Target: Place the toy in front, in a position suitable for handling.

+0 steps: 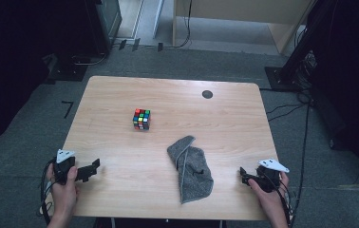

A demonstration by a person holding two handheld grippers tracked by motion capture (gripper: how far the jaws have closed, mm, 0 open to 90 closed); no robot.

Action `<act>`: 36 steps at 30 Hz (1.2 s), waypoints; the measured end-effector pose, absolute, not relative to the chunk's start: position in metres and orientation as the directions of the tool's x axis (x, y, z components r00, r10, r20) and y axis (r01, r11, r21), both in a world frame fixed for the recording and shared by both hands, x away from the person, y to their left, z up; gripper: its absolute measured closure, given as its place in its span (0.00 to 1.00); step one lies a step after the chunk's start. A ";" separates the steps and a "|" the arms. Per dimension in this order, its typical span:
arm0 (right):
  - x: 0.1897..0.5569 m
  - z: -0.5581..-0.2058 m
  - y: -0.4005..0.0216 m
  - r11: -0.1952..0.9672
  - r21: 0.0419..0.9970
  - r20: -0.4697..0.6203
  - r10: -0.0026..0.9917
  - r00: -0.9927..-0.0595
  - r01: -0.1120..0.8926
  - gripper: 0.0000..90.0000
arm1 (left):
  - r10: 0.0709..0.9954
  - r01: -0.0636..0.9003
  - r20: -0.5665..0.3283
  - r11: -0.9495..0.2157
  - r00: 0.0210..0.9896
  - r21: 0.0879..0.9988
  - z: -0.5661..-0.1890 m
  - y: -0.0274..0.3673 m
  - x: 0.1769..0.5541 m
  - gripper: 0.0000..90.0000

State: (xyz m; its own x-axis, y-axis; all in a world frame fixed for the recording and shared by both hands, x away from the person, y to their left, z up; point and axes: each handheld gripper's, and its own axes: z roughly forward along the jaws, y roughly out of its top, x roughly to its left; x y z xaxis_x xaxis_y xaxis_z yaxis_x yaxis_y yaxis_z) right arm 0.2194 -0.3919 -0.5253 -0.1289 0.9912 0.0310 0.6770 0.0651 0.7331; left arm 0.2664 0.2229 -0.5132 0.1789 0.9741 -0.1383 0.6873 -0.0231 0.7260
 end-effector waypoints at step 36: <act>0.230 -0.471 -0.218 0.207 0.814 0.121 0.853 -0.508 0.543 0.16 | 0.972 0.692 -0.094 -0.084 0.216 0.717 -0.516 0.214 0.269 0.00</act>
